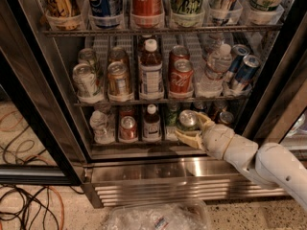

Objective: Pick green can from bottom shelf of fridge

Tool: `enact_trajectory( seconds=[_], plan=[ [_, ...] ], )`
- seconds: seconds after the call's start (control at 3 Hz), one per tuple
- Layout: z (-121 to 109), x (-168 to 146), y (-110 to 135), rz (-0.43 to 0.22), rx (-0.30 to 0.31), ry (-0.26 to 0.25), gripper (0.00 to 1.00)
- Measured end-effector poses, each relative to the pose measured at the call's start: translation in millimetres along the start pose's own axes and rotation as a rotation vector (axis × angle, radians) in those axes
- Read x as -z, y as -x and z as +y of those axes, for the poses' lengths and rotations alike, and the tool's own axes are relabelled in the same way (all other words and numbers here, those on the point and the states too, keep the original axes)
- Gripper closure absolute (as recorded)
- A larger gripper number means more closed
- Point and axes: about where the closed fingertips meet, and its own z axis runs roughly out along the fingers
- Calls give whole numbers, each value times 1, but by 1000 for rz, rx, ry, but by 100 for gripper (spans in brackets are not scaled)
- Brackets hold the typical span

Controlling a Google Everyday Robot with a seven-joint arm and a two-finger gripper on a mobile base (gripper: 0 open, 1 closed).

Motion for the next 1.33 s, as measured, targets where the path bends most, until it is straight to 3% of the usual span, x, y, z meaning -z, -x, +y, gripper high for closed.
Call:
enact_trajectory(
  seconds=[0.33,1.0,1.33],
  plan=[
    [31,15,28,14,14,135,100],
    [95,49,64,4,-26,310,100],
    [123,64,83,18,-127,418,100]
  ],
)
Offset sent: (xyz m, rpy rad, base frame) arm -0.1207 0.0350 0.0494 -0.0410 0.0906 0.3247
